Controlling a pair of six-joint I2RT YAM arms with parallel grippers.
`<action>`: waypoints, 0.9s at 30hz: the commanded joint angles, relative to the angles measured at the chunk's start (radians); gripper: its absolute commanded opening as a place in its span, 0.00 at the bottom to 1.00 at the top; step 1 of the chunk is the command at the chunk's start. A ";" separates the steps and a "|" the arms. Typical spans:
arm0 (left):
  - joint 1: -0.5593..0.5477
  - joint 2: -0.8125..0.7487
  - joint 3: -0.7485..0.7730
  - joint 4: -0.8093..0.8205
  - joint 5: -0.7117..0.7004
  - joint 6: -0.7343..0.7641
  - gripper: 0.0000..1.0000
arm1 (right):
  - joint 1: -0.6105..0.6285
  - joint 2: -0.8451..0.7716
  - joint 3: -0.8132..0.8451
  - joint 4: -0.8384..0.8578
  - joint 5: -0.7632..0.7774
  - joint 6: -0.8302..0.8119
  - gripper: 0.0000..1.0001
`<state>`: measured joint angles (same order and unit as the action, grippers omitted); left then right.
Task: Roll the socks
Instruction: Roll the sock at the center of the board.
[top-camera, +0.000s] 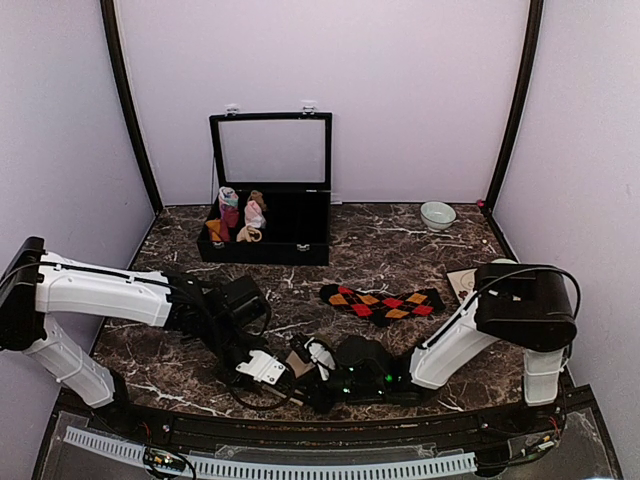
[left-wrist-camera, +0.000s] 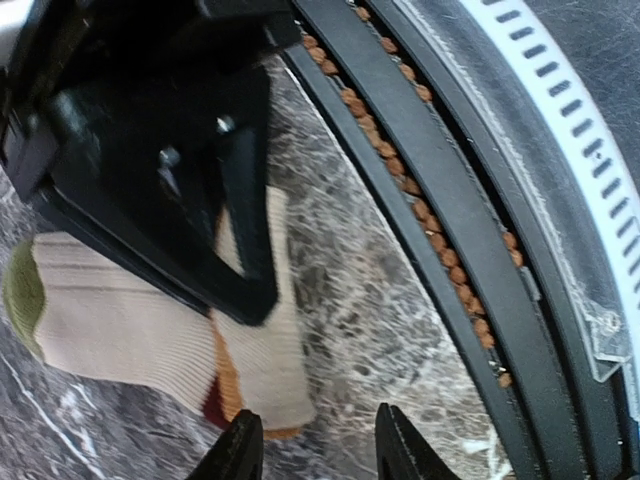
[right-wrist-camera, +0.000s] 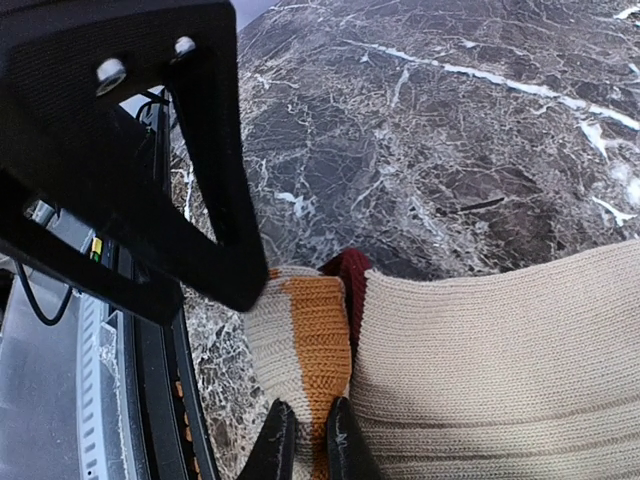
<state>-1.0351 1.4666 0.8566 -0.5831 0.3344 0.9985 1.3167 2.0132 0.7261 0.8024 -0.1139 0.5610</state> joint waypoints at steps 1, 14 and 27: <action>-0.039 0.032 0.041 0.029 -0.042 0.032 0.39 | -0.025 0.138 -0.086 -0.439 0.021 0.052 0.01; -0.072 0.092 -0.004 0.130 -0.099 0.041 0.36 | -0.033 0.152 -0.123 -0.416 0.005 0.094 0.01; -0.070 0.153 -0.084 0.207 -0.158 0.050 0.28 | -0.033 0.138 -0.144 -0.416 0.003 0.094 0.05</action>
<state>-1.1034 1.5787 0.8234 -0.3664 0.2123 1.0309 1.2957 2.0438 0.6979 0.8860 -0.1535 0.6632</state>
